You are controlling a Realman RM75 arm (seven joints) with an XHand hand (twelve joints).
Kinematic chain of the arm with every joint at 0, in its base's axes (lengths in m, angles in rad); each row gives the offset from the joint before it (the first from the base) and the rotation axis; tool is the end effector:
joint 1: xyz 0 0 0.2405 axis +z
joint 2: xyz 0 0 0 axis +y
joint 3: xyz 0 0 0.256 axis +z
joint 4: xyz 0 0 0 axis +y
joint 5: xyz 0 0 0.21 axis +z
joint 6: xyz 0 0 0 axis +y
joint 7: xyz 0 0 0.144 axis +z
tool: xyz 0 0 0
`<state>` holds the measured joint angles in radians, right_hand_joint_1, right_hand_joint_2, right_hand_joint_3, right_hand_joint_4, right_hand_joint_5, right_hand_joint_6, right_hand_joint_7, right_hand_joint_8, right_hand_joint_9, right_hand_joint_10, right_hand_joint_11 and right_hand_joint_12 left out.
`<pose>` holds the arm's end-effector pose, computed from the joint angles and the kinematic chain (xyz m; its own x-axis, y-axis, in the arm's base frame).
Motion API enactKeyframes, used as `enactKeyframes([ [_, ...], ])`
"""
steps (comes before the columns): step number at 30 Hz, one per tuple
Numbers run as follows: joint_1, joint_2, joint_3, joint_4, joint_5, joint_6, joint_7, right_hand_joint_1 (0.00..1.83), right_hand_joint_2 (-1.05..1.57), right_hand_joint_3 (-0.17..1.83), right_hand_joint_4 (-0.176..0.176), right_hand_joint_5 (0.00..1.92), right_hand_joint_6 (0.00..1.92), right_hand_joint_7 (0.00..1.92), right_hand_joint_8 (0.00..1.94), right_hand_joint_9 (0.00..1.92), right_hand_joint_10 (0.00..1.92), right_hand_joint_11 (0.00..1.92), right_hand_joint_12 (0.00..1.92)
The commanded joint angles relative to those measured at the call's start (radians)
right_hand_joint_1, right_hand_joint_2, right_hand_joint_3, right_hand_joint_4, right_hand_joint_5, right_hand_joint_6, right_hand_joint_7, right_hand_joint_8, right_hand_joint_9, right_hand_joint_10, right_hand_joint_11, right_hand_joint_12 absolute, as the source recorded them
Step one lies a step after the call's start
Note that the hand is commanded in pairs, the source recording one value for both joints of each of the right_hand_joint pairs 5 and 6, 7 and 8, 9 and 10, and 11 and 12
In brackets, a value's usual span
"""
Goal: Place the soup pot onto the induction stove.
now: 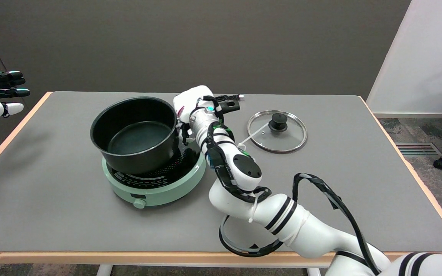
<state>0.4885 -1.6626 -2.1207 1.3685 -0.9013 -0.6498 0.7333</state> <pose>-0.1811 -0.4333 0.1043 0.9545 -0.0622 -0.2918 0.2903 -0.0318 0.9564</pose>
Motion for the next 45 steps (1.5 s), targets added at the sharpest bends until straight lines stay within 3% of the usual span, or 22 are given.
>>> enactKeyframes([
  [1, -0.004, 0.054, 0.011, -0.004, -0.011, 0.004, 0.067, 0.91, 1.3, 1.09, -0.092, 1.72, 1.72, 1.72, 1.72, 1.72, 1.72, 1.72, 1.72],
  [34, -0.041, 0.083, 0.014, -0.014, -0.024, 0.073, 0.067, 0.92, 1.26, 1.16, -0.104, 1.59, 1.59, 1.59, 1.59, 1.59, 1.59, 1.59, 1.59],
  [39, -0.046, 0.083, 0.01, -0.008, -0.024, 0.077, 0.067, 0.92, 1.25, 1.15, -0.098, 1.41, 1.41, 1.41, 1.41, 1.41, 1.41, 1.41, 1.41],
  [42, -0.048, 0.083, 0.007, -0.003, -0.024, 0.078, 0.067, 0.91, 1.21, 1.05, -0.082, 1.31, 1.31, 1.31, 1.31, 1.31, 1.31, 1.31, 1.31],
  [43, -0.05, 0.083, 0.005, 0.001, -0.024, 0.078, 0.064, 0.87, 1.15, 0.86, -0.031, 1.19, 1.19, 1.19, 1.19, 1.19, 1.19, 1.19, 1.19],
  [45, -0.054, 0.083, 0.005, 0.009, -0.024, 0.078, 0.063, 0.82, 1.15, 0.74, -0.032, 1.2, 1.2, 1.2, 1.2, 1.2, 1.2, 1.2, 1.2],
])
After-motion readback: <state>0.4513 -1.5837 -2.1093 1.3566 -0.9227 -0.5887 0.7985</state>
